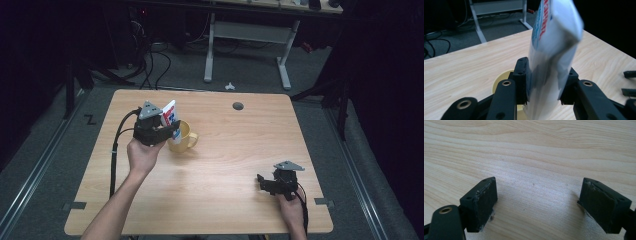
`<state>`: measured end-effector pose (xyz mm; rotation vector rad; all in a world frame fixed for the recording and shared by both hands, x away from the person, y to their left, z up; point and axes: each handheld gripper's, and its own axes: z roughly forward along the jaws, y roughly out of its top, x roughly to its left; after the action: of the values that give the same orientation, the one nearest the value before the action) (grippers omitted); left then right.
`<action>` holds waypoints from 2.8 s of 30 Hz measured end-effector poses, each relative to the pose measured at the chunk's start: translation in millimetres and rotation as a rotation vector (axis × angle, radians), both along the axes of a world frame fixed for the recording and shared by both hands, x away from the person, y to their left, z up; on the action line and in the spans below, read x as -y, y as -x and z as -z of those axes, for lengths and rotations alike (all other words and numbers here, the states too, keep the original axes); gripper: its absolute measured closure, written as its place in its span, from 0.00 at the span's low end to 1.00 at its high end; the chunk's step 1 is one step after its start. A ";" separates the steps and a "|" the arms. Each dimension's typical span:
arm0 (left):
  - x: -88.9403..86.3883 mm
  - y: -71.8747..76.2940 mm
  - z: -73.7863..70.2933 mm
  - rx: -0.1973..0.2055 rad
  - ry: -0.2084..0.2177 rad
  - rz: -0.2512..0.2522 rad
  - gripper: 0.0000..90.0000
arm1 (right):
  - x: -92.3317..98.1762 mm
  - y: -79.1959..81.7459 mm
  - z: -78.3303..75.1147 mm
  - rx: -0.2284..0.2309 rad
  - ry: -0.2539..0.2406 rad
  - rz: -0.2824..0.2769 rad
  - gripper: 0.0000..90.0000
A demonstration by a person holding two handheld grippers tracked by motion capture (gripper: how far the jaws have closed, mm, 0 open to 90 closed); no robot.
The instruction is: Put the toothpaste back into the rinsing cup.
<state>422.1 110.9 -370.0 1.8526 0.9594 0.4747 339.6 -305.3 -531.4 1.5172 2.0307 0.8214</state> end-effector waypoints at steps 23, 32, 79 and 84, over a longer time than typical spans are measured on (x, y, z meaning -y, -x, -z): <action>5.6 -25.4 1.3 0.019 -0.032 -0.057 0.73 | 0.2 0.1 0.0 0.001 0.001 -0.002 0.16; 6.7 -32.3 2.8 0.021 -0.027 -0.073 0.73 | 0.2 0.2 0.0 0.000 0.001 -0.001 0.16; 29.2 -65.0 40.2 -0.039 -0.073 -0.115 0.73 | 0.1 0.6 0.0 -0.001 -0.001 -0.002 0.16; 29.8 -65.5 43.2 -0.037 -0.098 -0.118 0.73 | 0.1 0.6 0.0 -0.001 -0.001 -0.002 0.16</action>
<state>487.6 81.1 -413.3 1.9052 1.0915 0.5692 339.0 -305.4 -531.4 1.5167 2.0334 0.8223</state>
